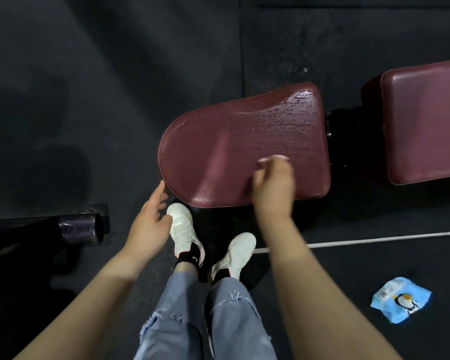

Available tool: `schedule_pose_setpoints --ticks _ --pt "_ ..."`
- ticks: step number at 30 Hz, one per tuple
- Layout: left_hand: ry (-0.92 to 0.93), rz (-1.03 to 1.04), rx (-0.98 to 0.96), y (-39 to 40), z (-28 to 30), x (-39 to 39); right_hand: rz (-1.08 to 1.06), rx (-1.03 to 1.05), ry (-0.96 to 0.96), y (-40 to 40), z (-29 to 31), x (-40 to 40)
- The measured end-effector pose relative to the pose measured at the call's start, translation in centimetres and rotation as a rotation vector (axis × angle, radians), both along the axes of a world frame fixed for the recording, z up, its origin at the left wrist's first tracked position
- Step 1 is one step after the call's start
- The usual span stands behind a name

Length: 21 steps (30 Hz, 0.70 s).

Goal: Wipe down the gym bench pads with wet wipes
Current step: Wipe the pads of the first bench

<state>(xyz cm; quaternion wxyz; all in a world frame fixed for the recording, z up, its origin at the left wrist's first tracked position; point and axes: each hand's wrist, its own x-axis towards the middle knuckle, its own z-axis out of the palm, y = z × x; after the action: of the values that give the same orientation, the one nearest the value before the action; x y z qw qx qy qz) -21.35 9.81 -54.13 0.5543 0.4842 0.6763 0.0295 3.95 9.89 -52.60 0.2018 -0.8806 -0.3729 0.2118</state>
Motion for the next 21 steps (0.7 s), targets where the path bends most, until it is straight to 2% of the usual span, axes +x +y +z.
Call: schedule_pose_setpoints --ticks 2,4,5,6,7,10,12,14,17,19,21 --pt "-0.011 0.024 -0.01 0.1 0.1 0.2 0.347 -0.073 0.154 1.4 -0.5 -6.1" --pt "-0.022 0.054 -0.019 0.1 0.3 0.3 0.782 -0.188 0.272 2.0 -0.4 -10.0" --pt "-0.027 0.056 -0.019 0.1 0.4 0.3 0.93 -0.199 0.268 2.1 -0.4 -10.1" --pt "-0.03 0.049 -0.014 0.1 0.3 0.3 0.952 -0.183 0.233 2.2 -0.4 -9.0" --pt "-0.029 0.042 -0.005 0.2 0.2 0.2 0.863 -0.157 0.184 2.1 -0.5 -7.0" --pt "-0.014 0.026 0.005 0.2 0.5 0.1 0.399 -0.063 0.029 -0.7 -0.2 2.0" --pt "-0.025 0.013 0.001 0.3 0.8 0.4 0.14 -0.094 -0.052 -3.6 0.9 8.2" --pt "-0.029 0.011 0.009 0.3 1.0 0.5 -0.036 -0.166 -0.066 -5.1 1.4 10.7" --pt "-0.006 0.02 0.013 0.3 1.0 0.6 -0.026 -0.084 -0.068 -4.4 1.0 6.5" --pt "0.011 0.006 0.017 0.4 1.1 0.7 0.121 -0.008 -0.015 -2.7 0.3 0.6" --pt "0.033 -0.026 0.028 0.5 1.3 0.7 0.383 -0.021 0.081 -1.1 -0.5 -5.9"
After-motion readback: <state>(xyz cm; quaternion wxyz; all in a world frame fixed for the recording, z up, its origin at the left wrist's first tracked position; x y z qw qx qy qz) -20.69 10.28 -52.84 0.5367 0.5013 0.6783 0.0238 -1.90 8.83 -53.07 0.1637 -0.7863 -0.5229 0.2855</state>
